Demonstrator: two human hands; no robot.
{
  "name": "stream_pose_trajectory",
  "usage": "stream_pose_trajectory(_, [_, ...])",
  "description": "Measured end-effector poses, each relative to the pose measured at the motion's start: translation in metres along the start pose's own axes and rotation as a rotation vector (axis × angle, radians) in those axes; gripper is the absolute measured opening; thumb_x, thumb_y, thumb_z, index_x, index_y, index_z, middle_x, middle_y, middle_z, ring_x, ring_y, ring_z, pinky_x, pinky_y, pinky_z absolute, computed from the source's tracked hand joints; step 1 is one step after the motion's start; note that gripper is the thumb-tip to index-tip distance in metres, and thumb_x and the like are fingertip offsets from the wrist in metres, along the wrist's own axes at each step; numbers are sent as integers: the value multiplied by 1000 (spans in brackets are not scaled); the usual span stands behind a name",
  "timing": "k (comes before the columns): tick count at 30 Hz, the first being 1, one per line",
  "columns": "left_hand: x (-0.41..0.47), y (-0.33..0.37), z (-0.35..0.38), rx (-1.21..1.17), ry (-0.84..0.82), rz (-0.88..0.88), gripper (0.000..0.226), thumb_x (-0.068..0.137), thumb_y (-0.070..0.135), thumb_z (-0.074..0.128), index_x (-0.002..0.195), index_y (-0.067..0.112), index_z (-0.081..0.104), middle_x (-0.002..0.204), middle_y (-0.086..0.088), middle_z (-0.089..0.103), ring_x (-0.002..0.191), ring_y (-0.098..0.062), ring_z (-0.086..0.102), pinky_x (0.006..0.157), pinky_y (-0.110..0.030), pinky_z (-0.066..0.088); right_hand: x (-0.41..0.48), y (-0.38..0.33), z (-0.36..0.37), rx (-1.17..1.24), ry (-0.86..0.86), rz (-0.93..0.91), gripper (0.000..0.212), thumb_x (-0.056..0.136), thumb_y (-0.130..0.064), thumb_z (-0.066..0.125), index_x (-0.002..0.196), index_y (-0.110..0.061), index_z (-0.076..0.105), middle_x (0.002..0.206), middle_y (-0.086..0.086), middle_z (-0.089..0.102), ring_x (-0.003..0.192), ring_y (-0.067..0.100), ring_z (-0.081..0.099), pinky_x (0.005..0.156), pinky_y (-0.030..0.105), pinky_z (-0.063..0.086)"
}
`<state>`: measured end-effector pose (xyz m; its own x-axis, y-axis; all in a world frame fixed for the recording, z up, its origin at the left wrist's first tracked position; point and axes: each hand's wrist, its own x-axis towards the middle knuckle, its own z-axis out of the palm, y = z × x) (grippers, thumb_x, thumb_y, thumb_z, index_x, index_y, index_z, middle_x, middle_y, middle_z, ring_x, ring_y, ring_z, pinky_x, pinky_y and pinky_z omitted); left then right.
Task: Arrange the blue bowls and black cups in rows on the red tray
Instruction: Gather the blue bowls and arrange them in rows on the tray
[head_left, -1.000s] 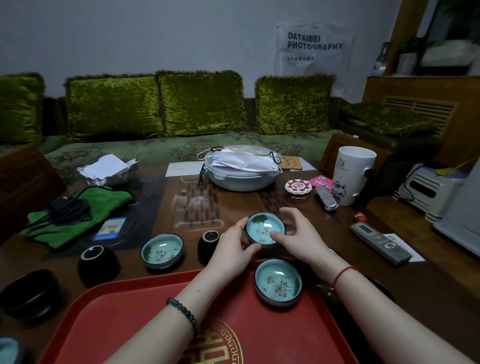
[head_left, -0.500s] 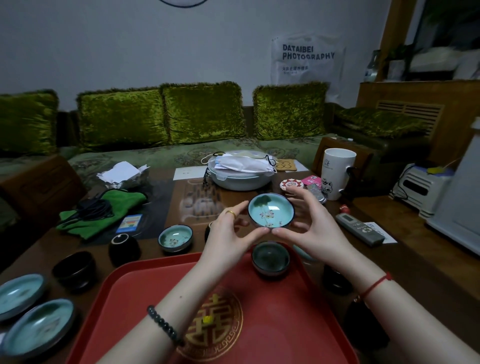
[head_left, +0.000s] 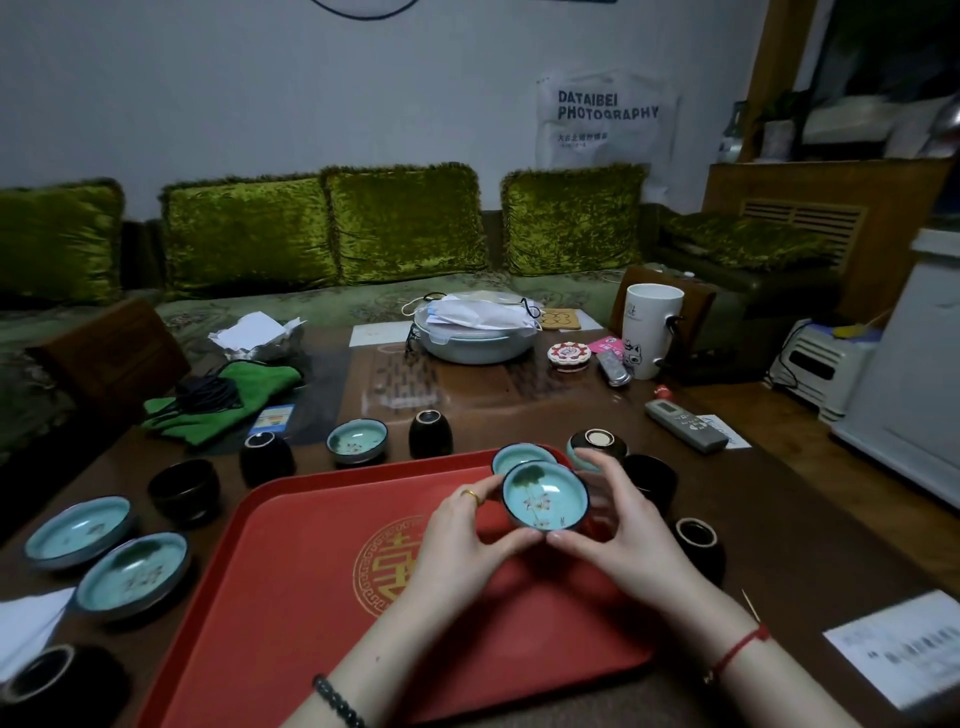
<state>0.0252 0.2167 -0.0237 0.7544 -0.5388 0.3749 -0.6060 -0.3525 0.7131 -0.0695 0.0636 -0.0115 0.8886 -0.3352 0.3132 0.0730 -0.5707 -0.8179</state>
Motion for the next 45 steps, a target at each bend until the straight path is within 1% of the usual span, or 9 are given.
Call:
stream_pose_trajectory(4, [-7,-6,8,65,-76,-60,64,67,47,72,123,27,51,121,5,60,115,-12,52,101,-30,38,-8,12,2,-82,-27,11,79,61,-28,81,120,-43,32,114,-22,48,103,-16,44,84,-6,30])
stream_pose_trajectory(6, [-9,-8,12,89,-102,-77,64,67,49,71,123,28,51,122,5,60,114,-11,52,101,-32,39,-9,16,3,-122,-36,22,79,60,-31,81,120,-45,31,111,-26,47,105,-14,43,81,-9,26])
stream_pose_trajectory(12, [-9,-13,15,119,-137,-87,64,67,51,69,124,30,49,123,6,59,116,-11,50,102,-34,38,-9,26,5,-201,-55,48,87,61,-37,79,131,-37,26,127,-12,47,121,3,42,100,17,29])
stream_pose_trajectory(15, [-10,-16,17,128,-150,-95,64,68,52,69,124,30,49,124,6,59,118,-11,49,103,-33,36,-10,27,4,-212,-65,61,88,61,-39,78,132,-36,25,130,-9,48,123,5,41,102,21,31])
stream_pose_trajectory(26, [-8,-16,19,132,-165,-106,64,69,54,67,124,28,48,123,5,59,118,-12,49,103,-35,36,-12,28,5,-210,-67,79,80,66,-41,75,131,-36,28,125,-17,42,118,-2,37,100,17,27])
stream_pose_trajectory(35, [-11,-15,14,191,-209,-105,77,71,56,63,135,30,31,131,5,49,125,-13,41,107,-32,29,-15,21,0,-246,-73,35,74,67,-40,75,128,-36,33,130,-17,42,125,1,36,105,21,28])
stream_pose_trajectory(39, [-9,-16,-2,205,-184,-92,78,72,56,62,137,30,27,132,5,47,126,-14,40,107,-31,29,-8,9,3,-237,-53,-18,71,66,-39,76,125,-37,36,126,-19,43,120,-1,39,101,15,28])
stream_pose_trajectory(43, [-7,-23,-29,221,-126,-92,78,73,54,62,138,29,27,136,4,44,128,-15,38,109,-34,29,6,-5,14,-253,-63,-83,69,68,-34,75,125,-32,39,123,-16,45,114,-1,41,87,-6,20])
stream_pose_trajectory(45, [-7,-28,-46,232,-89,-102,77,73,53,63,137,28,29,137,3,45,129,-16,38,109,-35,29,14,-15,24,-249,-74,-120,69,68,-34,75,126,-31,38,122,-17,44,115,-2,39,89,-1,22])
